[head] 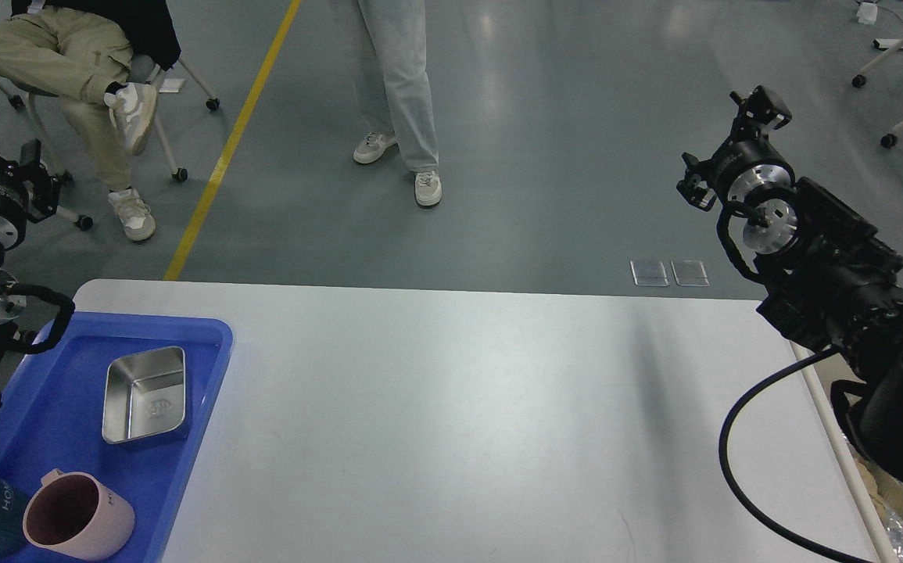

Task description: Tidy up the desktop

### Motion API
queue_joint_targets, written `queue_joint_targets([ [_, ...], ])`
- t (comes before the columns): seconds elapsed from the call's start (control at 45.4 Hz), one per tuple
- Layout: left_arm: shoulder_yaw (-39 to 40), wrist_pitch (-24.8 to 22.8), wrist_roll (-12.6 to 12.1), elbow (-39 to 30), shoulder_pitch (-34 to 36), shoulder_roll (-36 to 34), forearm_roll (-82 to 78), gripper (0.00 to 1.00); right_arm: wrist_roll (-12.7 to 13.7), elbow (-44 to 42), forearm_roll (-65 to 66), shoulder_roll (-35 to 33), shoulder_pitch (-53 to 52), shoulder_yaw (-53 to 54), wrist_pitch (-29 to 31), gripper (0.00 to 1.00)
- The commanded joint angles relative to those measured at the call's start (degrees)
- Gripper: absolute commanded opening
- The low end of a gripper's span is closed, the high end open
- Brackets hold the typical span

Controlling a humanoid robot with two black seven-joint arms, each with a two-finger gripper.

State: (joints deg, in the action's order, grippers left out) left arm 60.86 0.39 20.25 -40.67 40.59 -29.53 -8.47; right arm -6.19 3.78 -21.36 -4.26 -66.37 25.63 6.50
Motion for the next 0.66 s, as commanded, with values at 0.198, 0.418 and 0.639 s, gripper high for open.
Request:
queue_joint_targets([
  [0.198,7.78,-8.02,0.14,3.84,-0.6,8.61,6.62,0.97,-0.22,0.09,0.01,4.87,3.08,15.93,0.44,1.0],
  [0.418,8.05,-11.72,-0.39,4.9,-0.6,10.19,10.75,0.98,-1.8,0.09,0.27,5.58,5.99,16.99,0.7,1.0],
  [0.639,8.13,-12.78,-3.9,4.9,-0.78,11.16,13.83,0.98,-4.0,0.44,0.27,5.93,7.13,16.9,1.67,1.0],
])
